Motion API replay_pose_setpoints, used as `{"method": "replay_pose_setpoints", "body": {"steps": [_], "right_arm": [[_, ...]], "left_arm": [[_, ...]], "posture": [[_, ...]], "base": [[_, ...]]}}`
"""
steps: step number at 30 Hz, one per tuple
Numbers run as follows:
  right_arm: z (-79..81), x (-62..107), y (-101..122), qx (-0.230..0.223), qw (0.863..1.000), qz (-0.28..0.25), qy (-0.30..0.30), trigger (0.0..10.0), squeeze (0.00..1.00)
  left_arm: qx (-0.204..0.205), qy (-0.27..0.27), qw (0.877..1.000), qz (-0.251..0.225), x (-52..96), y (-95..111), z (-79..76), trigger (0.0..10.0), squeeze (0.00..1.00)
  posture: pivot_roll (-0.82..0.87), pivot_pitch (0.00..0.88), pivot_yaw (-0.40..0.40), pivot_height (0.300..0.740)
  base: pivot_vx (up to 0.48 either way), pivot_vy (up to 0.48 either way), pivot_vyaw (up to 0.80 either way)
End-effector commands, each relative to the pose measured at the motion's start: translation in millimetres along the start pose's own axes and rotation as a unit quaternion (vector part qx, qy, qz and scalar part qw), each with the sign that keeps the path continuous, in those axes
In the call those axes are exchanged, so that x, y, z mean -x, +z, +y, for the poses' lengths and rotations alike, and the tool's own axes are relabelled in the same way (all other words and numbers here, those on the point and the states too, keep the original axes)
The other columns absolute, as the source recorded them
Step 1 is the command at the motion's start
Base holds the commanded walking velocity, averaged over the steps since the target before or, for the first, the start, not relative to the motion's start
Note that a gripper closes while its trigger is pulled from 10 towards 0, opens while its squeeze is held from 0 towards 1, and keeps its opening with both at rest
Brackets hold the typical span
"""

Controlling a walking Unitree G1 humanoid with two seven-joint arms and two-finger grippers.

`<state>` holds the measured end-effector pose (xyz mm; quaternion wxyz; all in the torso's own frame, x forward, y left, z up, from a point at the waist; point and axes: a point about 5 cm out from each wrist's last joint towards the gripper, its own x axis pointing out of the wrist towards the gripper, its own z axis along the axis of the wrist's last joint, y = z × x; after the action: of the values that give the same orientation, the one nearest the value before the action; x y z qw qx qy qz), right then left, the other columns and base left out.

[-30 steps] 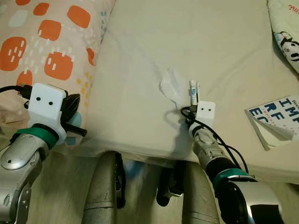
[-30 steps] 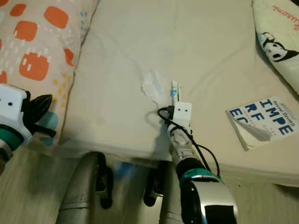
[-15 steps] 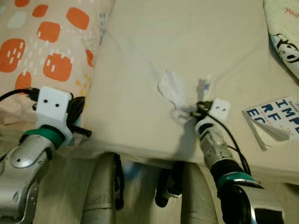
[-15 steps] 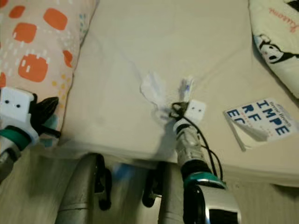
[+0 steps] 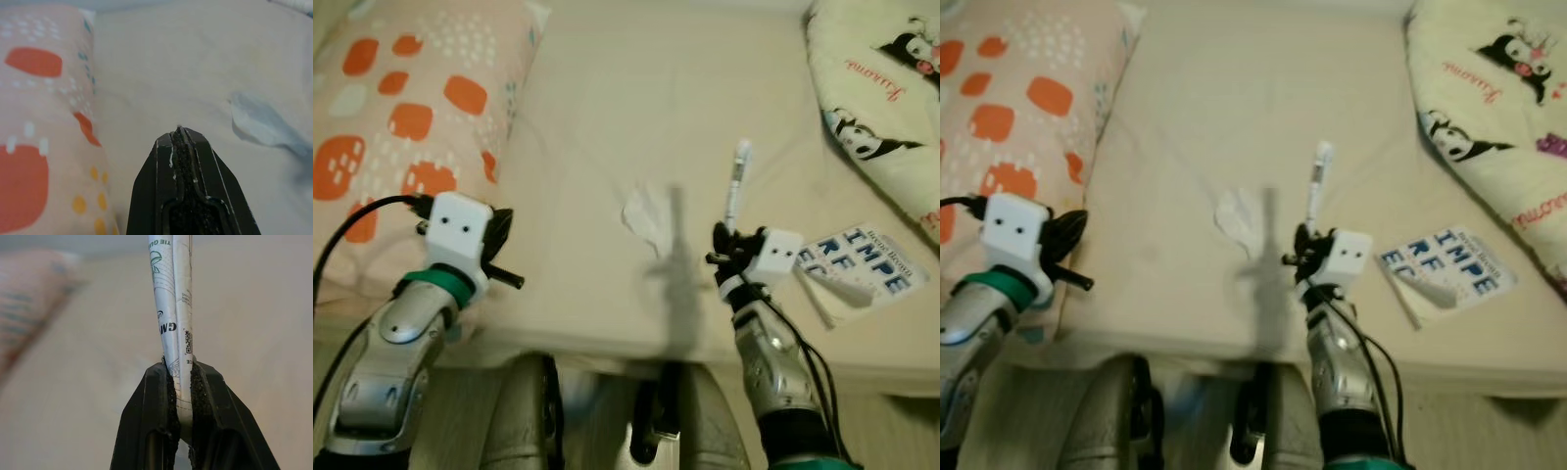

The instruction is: Clean up the room

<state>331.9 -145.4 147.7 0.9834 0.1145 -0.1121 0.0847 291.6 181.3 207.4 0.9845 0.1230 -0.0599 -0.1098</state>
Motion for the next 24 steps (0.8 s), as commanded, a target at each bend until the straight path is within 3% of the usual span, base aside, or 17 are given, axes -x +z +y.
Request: {"method": "replay_pose_setpoints", "body": {"steps": [1,8,16,24], "right_arm": [[-0.1,7.8,-7,0.003,1.000,0.013,0.004,10.0,0.00],[6.5,25.1,-20,0.020,0.999,0.042,0.027,10.0,0.00],[10.9,14.8,-21,0.023,0.998,0.048,0.022,10.0,0.00],[12.0,14.9,-23,0.022,0.998,0.060,0.024,10.0,0.00]], "left_arm": [[0.005,-0.003,1.000,0.011,0.4,-10,-4.7,10.0,0.00],[0.080,0.025,0.996,0.022,-5.3,-26,-21.1,10.0,0.00],[0.096,0.049,0.994,0.029,-10.0,-35,-20.4,10.0,0.00],[0.081,0.079,0.993,0.041,-11.3,-42,-12.7,10.0,0.00]], "posture": [[0.07,0.106,-0.029,0.616],[0.06,0.026,-0.053,0.616],[0.08,0.007,-0.066,0.646],[0.10,0.012,-0.076,0.676]], "base": [[0.000,0.000,0.00],[0.000,0.000,0.00],[0.000,0.000,0.00],[0.000,0.000,0.00]]}}
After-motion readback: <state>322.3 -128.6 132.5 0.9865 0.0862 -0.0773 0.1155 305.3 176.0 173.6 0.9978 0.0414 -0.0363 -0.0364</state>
